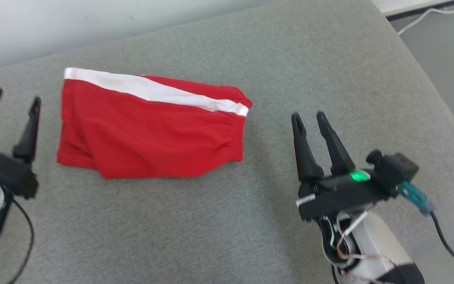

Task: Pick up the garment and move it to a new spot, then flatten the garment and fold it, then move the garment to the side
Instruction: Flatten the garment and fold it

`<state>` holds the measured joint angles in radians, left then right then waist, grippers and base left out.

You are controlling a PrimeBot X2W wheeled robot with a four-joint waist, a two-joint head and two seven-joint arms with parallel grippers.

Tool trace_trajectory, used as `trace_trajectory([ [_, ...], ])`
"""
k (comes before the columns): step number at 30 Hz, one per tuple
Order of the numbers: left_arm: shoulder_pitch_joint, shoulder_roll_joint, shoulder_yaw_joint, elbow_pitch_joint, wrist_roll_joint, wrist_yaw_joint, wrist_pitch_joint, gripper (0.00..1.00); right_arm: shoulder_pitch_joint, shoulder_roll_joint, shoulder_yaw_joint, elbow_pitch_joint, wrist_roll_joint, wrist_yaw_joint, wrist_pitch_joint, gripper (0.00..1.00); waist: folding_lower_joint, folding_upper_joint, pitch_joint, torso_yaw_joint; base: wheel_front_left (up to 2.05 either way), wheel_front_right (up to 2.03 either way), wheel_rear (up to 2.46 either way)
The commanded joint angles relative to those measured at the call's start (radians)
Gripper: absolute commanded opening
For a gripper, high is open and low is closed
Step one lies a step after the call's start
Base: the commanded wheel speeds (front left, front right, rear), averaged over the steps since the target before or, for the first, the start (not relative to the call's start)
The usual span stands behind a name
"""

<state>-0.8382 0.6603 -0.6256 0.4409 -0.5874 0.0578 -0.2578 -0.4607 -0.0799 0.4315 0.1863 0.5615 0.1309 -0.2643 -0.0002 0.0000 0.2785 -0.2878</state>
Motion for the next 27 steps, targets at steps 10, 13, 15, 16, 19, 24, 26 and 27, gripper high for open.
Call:
trace_trajectory([
  [10,0.180,-0.064,0.130,-0.098,0.049,0.024,-0.007,1.00,0.195,0.017,-0.082,-0.116,-0.103,0.000,-0.003,1.00,0.0002,0.0000,-0.044,0.024,0.00,0.00,0.00],
  [13,0.201,-0.088,0.145,-0.081,0.048,0.016,-0.007,1.00,0.209,0.021,-0.088,-0.125,-0.108,0.000,-0.003,1.00,0.0002,0.0000,-0.039,0.018,0.00,0.00,0.00],
  [15,0.207,-0.095,0.146,-0.071,0.046,0.016,-0.007,1.00,0.210,0.022,-0.088,-0.126,-0.109,0.000,-0.003,1.00,0.0002,0.0000,-0.037,0.016,0.00,0.00,0.00],
  [16,0.208,-0.105,0.148,-0.065,0.048,0.010,-0.007,1.00,0.212,0.023,-0.089,-0.129,-0.110,0.000,-0.003,1.00,0.0002,0.0000,-0.034,0.015,0.00,0.00,0.00],
  [19,0.206,-0.135,0.153,-0.030,0.043,-0.001,-0.008,1.00,0.215,0.024,-0.092,-0.127,-0.114,0.000,-0.003,1.00,0.0002,0.0000,-0.027,0.012,0.00,0.00,0.00],
  [24,0.178,-0.182,0.162,0.074,0.040,-0.031,-0.006,1.00,0.203,0.025,-0.093,-0.128,-0.124,0.000,-0.003,1.00,0.0002,0.0000,-0.008,0.000,0.00,0.00,0.00],
  [26,0.170,-0.192,0.169,0.108,0.040,-0.040,-0.006,1.00,0.200,0.026,-0.091,-0.126,-0.126,0.000,-0.003,1.00,0.0002,0.0000,-0.001,-0.005,0.00,0.00,0.00],
  [27,0.164,-0.196,0.172,0.124,0.041,-0.047,-0.006,1.00,0.197,0.026,-0.090,-0.127,-0.125,0.000,-0.003,1.00,0.0002,0.0000,0.002,-0.008,0.00,0.00,0.00],
])
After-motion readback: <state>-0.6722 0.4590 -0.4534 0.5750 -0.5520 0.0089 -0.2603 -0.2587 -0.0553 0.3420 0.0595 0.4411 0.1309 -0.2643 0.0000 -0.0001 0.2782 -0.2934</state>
